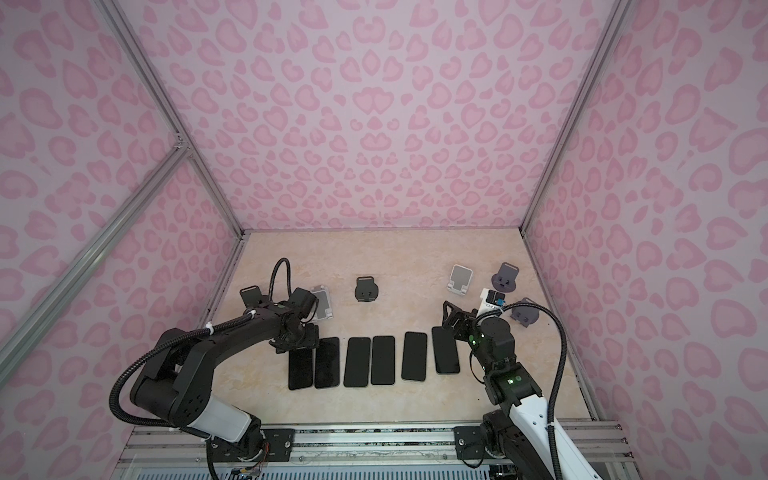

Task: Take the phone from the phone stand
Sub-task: 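Lay the phone flat beside the blue-edged phone and open the left gripper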

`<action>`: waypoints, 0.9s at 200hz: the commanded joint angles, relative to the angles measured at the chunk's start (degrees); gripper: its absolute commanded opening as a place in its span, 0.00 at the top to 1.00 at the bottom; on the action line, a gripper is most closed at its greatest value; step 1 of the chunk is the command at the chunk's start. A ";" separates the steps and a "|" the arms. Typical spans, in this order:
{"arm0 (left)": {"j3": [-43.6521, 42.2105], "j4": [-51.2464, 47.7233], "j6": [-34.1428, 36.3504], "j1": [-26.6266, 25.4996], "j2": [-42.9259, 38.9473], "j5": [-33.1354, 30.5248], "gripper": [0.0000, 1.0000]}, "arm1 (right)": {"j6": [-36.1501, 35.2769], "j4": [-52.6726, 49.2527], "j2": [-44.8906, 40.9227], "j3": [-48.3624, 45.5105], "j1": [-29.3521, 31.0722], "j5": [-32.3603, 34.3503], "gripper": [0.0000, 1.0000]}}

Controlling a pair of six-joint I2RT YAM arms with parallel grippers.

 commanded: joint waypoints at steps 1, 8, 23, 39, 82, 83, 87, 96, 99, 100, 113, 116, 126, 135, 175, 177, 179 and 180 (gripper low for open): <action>-0.72 -5.20 0.40 -0.13 2.38 -6.71 0.22 | -0.36 0.35 -0.34 0.21 -0.02 -0.30 0.03; -0.72 -5.54 0.19 -0.28 2.55 -7.12 0.22 | -0.36 0.27 -0.51 0.14 -0.13 -0.30 0.03; -0.71 -6.06 -0.13 -0.57 2.69 -8.20 0.22 | -0.36 0.13 -0.74 0.02 -0.16 -0.22 0.03; -0.27 -7.32 -0.57 -1.52 2.96 -10.36 0.22 | -0.27 0.28 -0.66 -0.05 -0.15 -0.48 0.03; -0.57 -6.94 -0.94 -1.98 3.77 -8.60 0.19 | -0.62 0.43 0.01 0.40 -0.30 -1.10 0.03; -0.55 -6.90 -0.93 -1.98 3.81 -8.58 0.19 | -0.62 0.45 -0.01 0.39 -0.27 -1.10 0.03; -0.62 -6.81 -0.99 -1.98 3.81 -8.44 0.19 | -0.67 0.39 -0.12 0.42 -0.25 -1.19 0.03; -0.61 -6.74 -1.01 -1.98 3.86 -8.12 0.19 | -0.86 0.22 -0.21 0.51 -0.40 -1.21 0.03; -0.55 -6.69 -1.01 -1.98 4.01 -7.91 0.19 | -0.93 0.19 -0.27 0.53 -0.29 -1.19 0.03; -0.54 -6.64 -1.05 -1.98 4.02 -7.89 0.19 | -0.95 0.16 -0.29 0.50 -0.36 -1.19 0.03; -0.40 -6.51 -1.18 -1.98 4.10 -7.47 0.19 | -1.06 -0.20 -0.72 0.50 -0.51 -1.20 0.03; -0.36 -6.50 -1.26 -1.98 4.09 -7.43 0.19 | -1.06 -0.29 -0.77 0.47 -0.60 -1.19 0.03; -0.25 -6.57 -1.26 -2.02 3.88 -7.57 0.19 | -0.98 -0.48 -1.16 0.37 -0.69 -1.18 0.03; 0.05 -6.95 -1.20 -1.98 3.37 -7.46 0.19 | -0.99 -0.75 -1.40 0.34 -0.80 -1.31 0.03; 0.01 -7.36 -0.06 -1.98 -1.03 -4.51 0.15 | -1.06 -1.68 -2.29 0.47 -0.97 -1.18 0.03; -0.13 -7.27 0.02 -1.98 -1.21 -4.28 0.15 | -1.00 -1.64 -2.25 0.54 -1.02 -1.25 0.03; -0.17 -7.18 0.04 -1.98 -1.37 -4.11 0.15 | -0.98 -1.55 -2.22 0.53 -0.99 -1.27 0.03; -0.22 -7.15 0.04 -1.98 -1.44 -4.05 0.15 | -0.98 -1.55 -2.19 0.46 -1.02 -1.31 0.03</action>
